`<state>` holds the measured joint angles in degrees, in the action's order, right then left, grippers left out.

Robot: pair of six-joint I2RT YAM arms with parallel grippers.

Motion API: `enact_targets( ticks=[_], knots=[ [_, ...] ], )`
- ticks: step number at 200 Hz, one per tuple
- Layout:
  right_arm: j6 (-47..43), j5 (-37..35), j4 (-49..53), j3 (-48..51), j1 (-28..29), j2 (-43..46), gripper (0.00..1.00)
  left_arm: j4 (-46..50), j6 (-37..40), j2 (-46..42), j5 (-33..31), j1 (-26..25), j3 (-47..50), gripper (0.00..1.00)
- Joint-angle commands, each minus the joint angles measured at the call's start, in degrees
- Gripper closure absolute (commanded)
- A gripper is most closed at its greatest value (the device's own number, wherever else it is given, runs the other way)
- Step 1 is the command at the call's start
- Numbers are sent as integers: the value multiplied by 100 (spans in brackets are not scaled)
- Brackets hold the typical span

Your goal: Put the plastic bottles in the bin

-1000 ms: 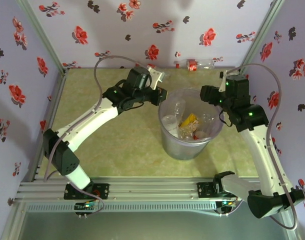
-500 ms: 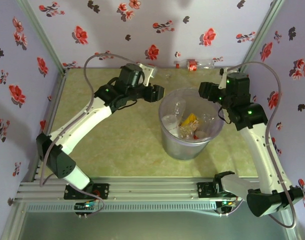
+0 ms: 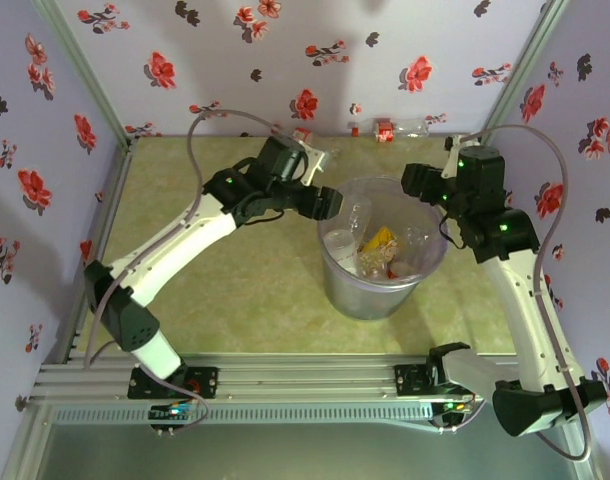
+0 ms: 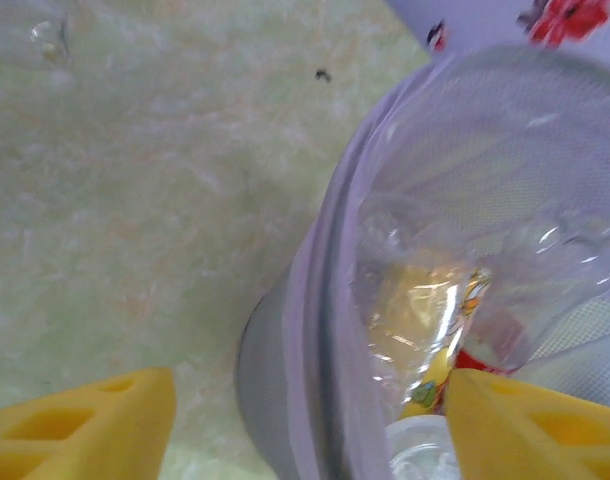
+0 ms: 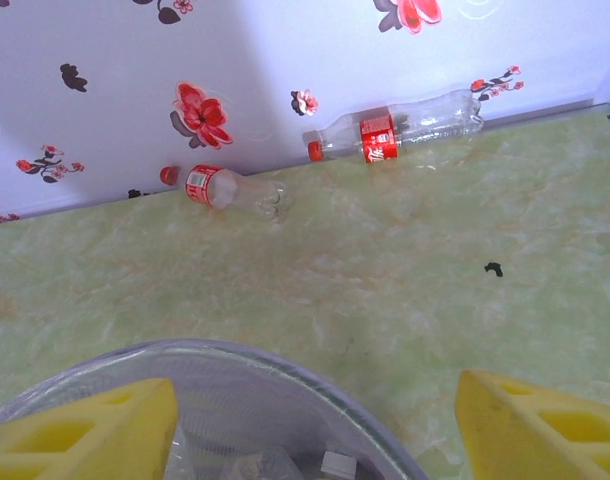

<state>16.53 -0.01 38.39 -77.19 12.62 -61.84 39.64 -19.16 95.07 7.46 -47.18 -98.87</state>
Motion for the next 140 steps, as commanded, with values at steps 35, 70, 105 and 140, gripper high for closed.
enact_targets(
  ticks=[35,70,105,140],
  knots=[
    [-71,-139,2,18,-76,103,26,456,202,387,-296,-55,-418,70],
    [-71,-92,-144,15,-97,8,25,648,303,399,-551,-55,-660,97],
    [-54,16,-442,-34,-117,-228,25,1074,452,309,-991,56,-974,100],
    [-71,67,-725,-152,-120,-739,25,1204,432,-189,-1116,568,-720,100]
  ],
)
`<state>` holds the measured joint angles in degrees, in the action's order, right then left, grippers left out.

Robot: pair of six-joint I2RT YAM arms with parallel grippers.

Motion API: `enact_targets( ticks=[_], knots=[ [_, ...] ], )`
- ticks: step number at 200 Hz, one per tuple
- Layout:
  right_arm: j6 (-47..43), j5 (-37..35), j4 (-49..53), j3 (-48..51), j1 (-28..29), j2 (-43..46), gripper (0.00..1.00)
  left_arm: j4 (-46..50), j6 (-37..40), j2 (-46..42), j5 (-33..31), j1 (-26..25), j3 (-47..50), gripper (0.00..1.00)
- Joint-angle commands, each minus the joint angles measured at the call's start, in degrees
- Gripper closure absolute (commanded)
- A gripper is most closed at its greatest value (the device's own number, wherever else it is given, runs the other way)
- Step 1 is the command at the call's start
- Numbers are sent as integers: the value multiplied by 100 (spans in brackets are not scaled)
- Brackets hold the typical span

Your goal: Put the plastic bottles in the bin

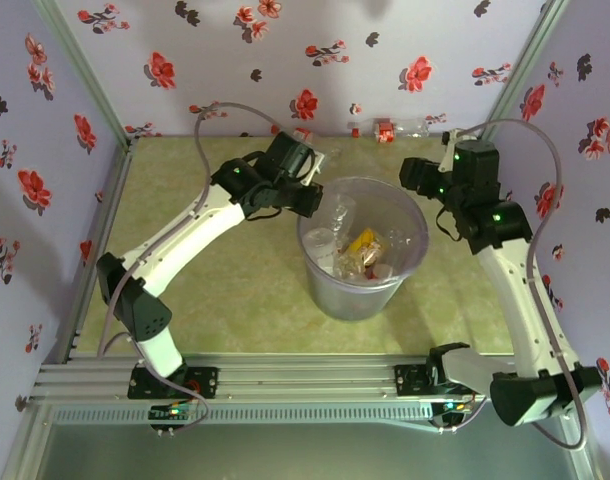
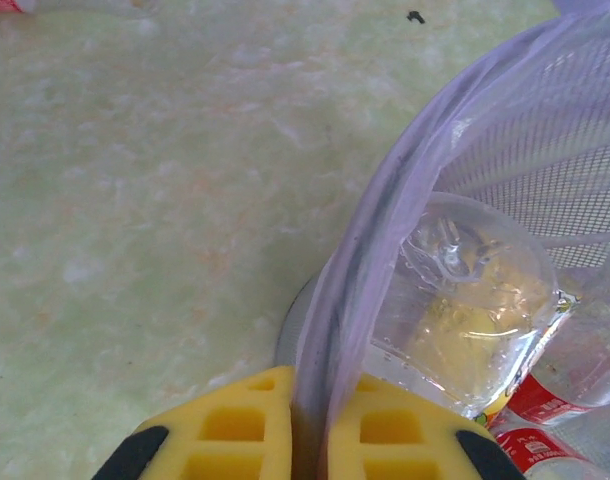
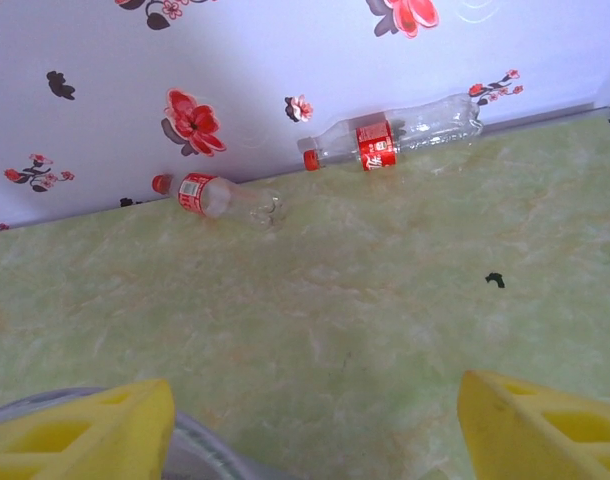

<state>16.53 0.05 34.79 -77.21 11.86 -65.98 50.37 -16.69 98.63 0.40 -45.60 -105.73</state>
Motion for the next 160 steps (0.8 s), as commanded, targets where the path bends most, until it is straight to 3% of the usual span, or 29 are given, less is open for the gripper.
enact_targets(
  ticks=[1,73,118,160],
  knots=[
    [-76,58,-370,-156,-43,-336,25,131,184,-563,-410,420,-17,100],
    [230,150,-1354,-514,-45,-1950,25,-102,25,-1969,-87,2426,1661,100],
    [248,327,-1828,-1570,-26,-3683,25,-49,60,-2422,263,3682,2138,100],
    [452,837,-2239,-3079,55,-5581,26,-119,95,-2395,398,4235,2328,100]
  ],
)
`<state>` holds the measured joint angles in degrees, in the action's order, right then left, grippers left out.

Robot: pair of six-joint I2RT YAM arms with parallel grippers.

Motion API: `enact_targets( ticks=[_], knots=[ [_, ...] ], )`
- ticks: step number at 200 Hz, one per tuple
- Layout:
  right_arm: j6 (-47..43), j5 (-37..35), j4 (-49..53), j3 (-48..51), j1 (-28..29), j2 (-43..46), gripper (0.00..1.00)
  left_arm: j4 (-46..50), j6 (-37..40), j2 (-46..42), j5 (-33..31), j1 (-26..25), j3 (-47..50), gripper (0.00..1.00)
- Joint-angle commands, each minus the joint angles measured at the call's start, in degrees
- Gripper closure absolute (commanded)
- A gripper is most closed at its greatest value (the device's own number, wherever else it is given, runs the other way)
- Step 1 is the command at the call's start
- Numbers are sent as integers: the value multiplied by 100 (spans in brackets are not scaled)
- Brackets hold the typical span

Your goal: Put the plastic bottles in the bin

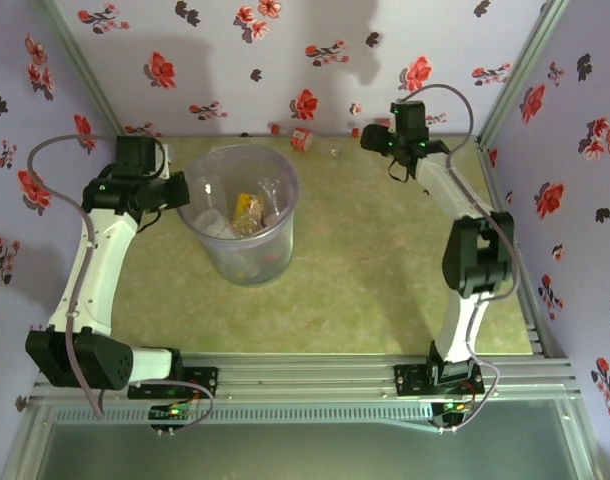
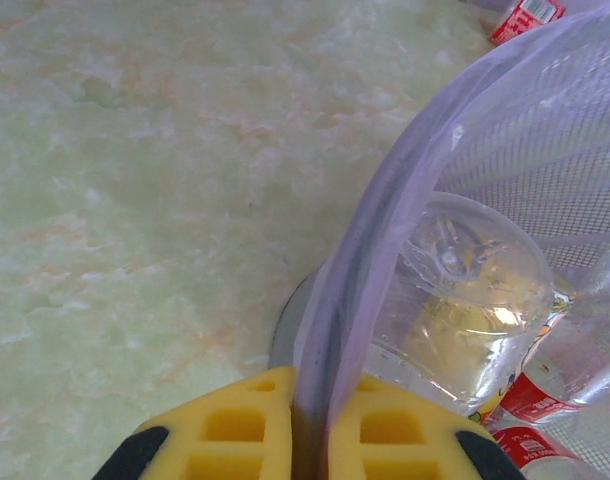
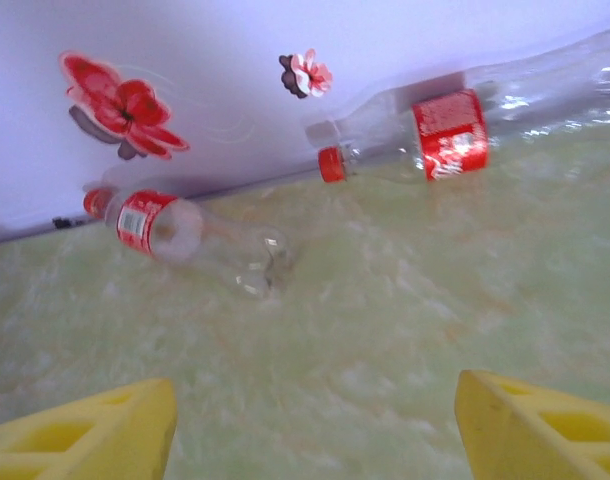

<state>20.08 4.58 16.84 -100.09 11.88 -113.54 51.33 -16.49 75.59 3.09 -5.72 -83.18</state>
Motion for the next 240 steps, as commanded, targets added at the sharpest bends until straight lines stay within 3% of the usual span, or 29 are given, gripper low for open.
enact_targets(
  ticks=[1,27,57,77,174,240],
  knots=[
    [78,381,-427,-862,56,-883,26,-218,76,-94,130,264,73,100],
    [-488,544,53,-2413,129,-2154,18,-327,6,-50,390,637,145,100],
    [-450,1054,504,-4360,104,-3528,10,-416,-8,92,541,642,220,100],
    [-303,1338,478,-5077,121,-4094,8,-475,-29,201,602,646,250,100],
    [-503,1281,805,-5152,436,-4513,10,-563,37,202,666,642,231,100],
    [-1133,445,1521,-4891,781,-4343,15,-572,64,127,666,643,258,100]
  ],
)
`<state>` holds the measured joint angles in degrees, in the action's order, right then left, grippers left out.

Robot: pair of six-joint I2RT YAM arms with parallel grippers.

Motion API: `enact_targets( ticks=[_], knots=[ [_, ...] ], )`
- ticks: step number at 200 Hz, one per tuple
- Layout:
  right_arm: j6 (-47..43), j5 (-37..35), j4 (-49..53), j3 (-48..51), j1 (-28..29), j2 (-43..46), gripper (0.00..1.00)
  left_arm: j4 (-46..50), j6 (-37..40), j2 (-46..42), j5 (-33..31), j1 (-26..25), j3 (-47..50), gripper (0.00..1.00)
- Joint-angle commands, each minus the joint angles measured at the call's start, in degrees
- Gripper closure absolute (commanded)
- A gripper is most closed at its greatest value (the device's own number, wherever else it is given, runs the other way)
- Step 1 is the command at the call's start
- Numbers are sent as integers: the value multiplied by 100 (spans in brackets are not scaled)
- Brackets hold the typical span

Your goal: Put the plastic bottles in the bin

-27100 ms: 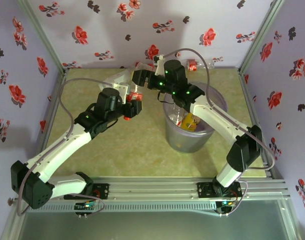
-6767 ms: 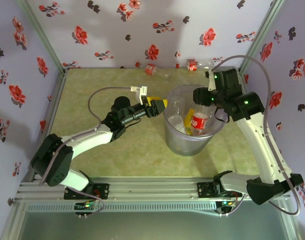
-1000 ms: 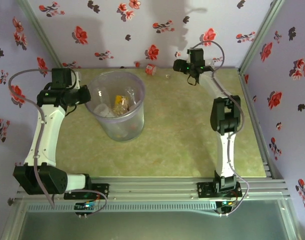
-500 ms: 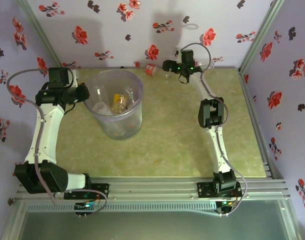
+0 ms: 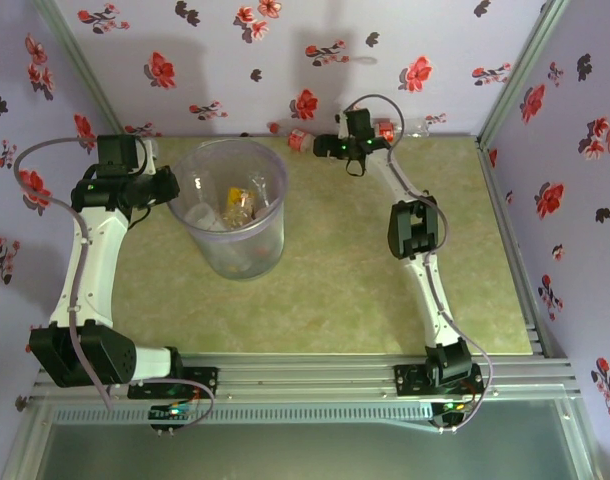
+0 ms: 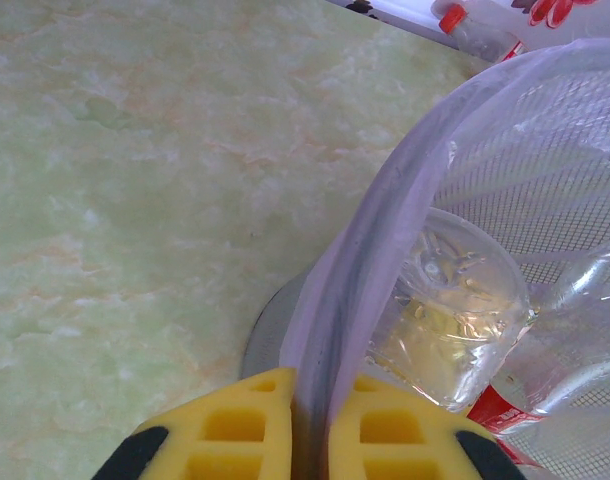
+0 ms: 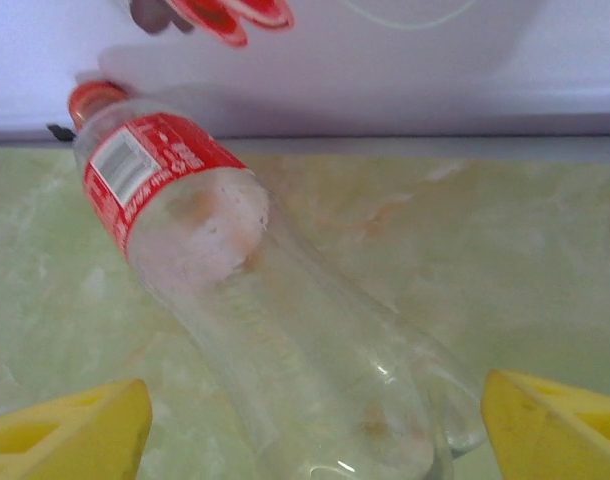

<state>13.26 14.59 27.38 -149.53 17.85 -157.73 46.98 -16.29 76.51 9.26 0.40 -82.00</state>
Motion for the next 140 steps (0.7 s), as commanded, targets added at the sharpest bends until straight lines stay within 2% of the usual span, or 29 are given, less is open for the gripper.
enact_targets(
  ticks=[1,46,110,140],
  knots=[
    [-466,-586,478,50,193,72,15,-137,46,33,50,35,140,100],
    [-681,-841,613,31,349,-60,13,-140,93,17,59,31,171,100],
    [-658,-741,569,-340,374,-289,14,-205,74,-12,102,37,219,100],
    [-623,-719,610,-445,367,-346,23,-194,65,-22,103,37,178,100]
  ],
)
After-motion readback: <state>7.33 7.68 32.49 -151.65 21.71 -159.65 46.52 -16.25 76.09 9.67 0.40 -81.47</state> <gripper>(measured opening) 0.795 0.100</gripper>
